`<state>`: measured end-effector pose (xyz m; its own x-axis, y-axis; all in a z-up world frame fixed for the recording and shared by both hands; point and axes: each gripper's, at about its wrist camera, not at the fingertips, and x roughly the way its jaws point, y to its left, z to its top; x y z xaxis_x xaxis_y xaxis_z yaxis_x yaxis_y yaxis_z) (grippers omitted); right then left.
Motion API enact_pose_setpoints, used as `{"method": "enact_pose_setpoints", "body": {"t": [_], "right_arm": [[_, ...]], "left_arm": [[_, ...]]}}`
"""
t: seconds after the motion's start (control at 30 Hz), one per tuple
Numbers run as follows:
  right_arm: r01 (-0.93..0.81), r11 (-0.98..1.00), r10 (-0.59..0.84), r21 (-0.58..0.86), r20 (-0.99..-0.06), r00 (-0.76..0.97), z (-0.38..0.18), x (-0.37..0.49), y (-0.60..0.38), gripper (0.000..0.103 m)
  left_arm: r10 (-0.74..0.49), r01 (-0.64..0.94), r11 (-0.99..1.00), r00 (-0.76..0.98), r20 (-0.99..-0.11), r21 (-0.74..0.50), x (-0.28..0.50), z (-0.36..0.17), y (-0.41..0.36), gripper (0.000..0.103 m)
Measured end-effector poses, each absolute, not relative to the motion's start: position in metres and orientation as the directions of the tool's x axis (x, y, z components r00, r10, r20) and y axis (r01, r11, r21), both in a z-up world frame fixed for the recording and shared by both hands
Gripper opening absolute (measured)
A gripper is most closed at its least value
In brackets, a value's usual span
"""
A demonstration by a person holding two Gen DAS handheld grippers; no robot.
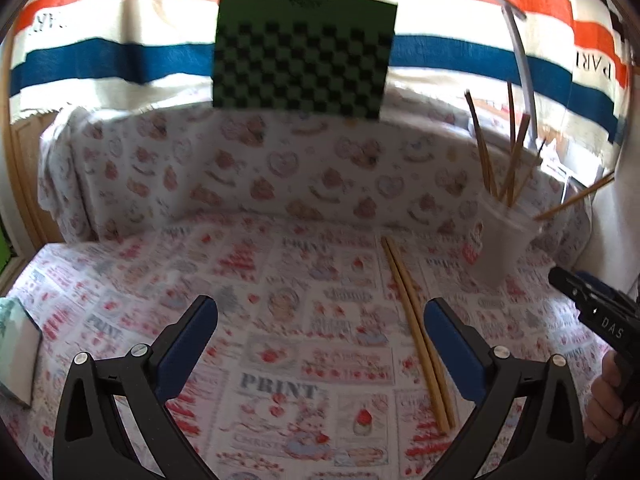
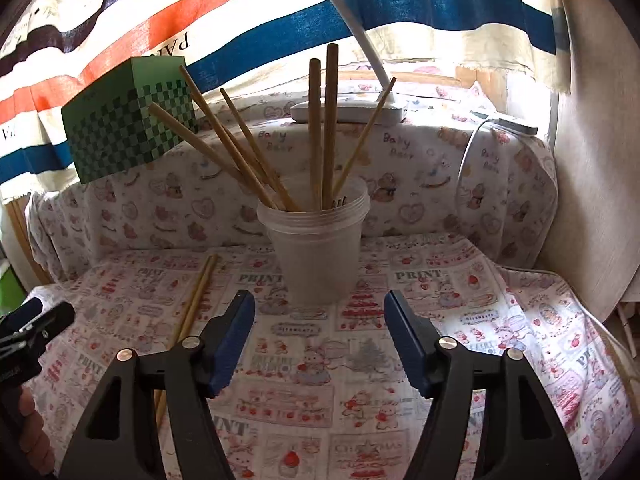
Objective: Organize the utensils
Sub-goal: 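Close the left tool on one of the two remaining wooden sticks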
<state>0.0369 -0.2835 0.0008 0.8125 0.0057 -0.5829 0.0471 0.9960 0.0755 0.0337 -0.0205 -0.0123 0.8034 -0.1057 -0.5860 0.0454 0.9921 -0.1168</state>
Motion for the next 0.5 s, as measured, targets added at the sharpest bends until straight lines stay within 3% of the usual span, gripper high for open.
{"method": "enact_pose_setpoints", "body": {"t": [0.23,0.5], "right_arm": [[0.048,0.996,0.008,0.074,-0.619,0.785,-0.005,0.043,-0.283,0.072],[0.046,0.993,0.03,0.105,-0.626,0.779,-0.005,0.044,-0.286,0.076]], "left_arm": [[-0.111,0.082,0.994,0.773,-0.625,-0.075,0.035,-0.019,-0.038,0.102],[-0.134,0.157,0.987,0.647,-0.75,-0.041,0.043,-0.036,-0.069,0.101]]}}
